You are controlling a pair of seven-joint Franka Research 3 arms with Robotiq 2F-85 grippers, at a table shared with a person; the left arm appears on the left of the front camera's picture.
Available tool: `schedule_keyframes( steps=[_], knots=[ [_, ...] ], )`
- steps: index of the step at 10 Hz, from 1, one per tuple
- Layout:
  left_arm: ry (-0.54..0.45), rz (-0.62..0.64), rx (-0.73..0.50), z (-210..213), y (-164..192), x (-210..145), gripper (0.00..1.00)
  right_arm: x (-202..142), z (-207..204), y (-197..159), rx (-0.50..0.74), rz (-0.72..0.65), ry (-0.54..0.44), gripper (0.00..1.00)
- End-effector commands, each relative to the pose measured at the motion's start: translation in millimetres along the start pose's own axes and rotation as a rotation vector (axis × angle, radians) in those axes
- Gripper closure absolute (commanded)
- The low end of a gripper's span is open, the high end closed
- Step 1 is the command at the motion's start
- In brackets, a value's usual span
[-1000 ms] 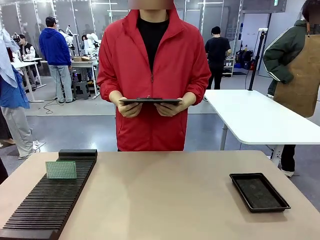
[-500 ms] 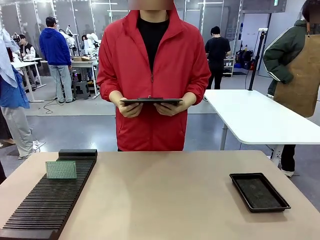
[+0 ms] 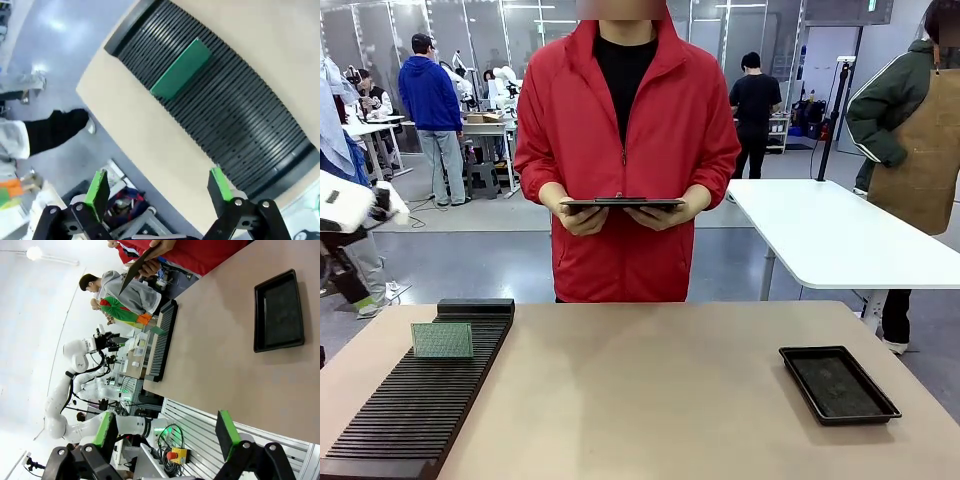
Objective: Inspect the PCB.
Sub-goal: Pick up the Blank PCB and present it to the human.
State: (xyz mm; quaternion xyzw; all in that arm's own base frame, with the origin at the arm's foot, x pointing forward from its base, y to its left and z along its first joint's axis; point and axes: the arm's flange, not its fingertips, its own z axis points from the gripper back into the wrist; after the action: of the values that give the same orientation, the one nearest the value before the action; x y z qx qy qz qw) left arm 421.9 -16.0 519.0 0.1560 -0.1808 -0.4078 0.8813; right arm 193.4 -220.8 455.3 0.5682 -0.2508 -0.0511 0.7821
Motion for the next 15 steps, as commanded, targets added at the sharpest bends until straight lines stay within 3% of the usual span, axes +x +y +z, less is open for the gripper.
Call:
schedule_keyframes(
  steps=[1,3,4,7,9,10,15],
  knots=[
    [-0.063,-0.013,-0.018,-8,15,12,0.0,0,1,1,0.015,0.019,-0.006,0.0],
    [-0.022,-0.045,-0.099,-7,5,9,0.0,0,1,1,0.015,0.019,-0.006,0.0],
    [-0.029,-0.02,-0.028,-14,6,15,0.0,0,1,1,0.015,0.019,-0.006,0.0],
    [-0.033,-0.024,-0.05,-15,5,15,0.0,0,1,1,0.015,0.019,-0.006,0.0],
    [0.006,-0.332,-0.17,-46,11,7,0.0,0,1,1,0.015,0.019,-0.006,0.0],
    [-0.028,-0.401,-0.198,-60,20,14,0.0,0,1,1,0.015,0.019,-0.006,0.0],
    [0.082,-0.609,-0.406,-114,66,50,0.0,0,1,1,0.015,0.019,-0.006,0.0]
  ],
)
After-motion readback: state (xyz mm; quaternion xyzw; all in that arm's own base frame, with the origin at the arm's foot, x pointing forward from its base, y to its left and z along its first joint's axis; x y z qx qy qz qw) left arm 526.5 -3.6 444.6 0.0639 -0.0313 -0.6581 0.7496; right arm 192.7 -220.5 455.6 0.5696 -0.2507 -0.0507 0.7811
